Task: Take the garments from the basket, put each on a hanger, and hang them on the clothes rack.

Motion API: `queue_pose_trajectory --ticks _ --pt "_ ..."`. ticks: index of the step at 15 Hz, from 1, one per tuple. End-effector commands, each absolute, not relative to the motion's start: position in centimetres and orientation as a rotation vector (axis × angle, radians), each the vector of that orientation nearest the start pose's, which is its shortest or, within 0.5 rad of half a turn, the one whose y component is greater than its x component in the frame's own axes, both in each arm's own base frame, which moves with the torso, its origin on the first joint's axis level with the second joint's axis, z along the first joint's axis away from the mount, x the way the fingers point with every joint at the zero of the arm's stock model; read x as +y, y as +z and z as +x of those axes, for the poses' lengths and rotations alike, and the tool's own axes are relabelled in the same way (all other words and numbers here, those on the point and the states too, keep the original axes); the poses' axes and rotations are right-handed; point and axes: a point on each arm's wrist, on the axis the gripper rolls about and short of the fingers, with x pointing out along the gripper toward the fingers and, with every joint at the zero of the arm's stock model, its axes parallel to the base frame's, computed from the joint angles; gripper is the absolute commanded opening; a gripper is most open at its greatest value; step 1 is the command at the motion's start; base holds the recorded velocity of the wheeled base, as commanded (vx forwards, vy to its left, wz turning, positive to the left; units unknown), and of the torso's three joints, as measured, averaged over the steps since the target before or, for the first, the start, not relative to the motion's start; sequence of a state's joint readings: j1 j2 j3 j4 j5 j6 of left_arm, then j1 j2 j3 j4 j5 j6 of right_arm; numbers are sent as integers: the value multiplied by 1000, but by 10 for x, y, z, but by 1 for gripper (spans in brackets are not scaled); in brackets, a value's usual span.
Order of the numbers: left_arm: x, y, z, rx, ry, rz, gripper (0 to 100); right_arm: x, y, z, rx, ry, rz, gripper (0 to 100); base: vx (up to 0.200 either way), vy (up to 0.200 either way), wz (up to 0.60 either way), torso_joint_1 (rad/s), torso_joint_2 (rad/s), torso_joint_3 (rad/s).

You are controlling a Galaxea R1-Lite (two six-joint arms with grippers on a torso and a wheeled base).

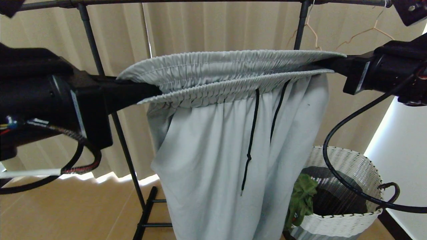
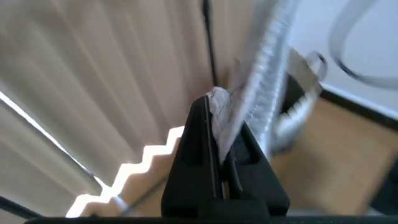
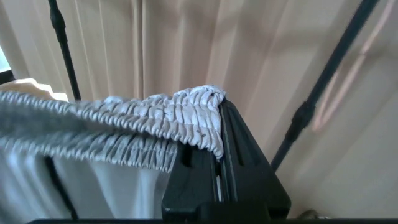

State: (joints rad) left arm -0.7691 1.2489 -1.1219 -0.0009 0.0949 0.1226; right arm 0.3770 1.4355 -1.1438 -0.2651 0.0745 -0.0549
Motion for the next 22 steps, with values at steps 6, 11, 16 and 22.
queue_pose_trajectory --ticks 6,11,16,22 --pt "-157 312 187 114 -500 170 0 77 308 186 83 461 -71 0 0 0 0 0 0 0" --pt "-155 312 186 115 -496 152 0 77 313 187 68 462 -70 0 0 0 0 0 0 0" --pt "-156 314 186 108 -496 155 0 77 312 185 66 464 -68 100 0 0 0 0 0 0" --pt "-140 337 210 13 -340 108 0 68 319 161 14 496 -53 100 0 0 0 0 0 0"
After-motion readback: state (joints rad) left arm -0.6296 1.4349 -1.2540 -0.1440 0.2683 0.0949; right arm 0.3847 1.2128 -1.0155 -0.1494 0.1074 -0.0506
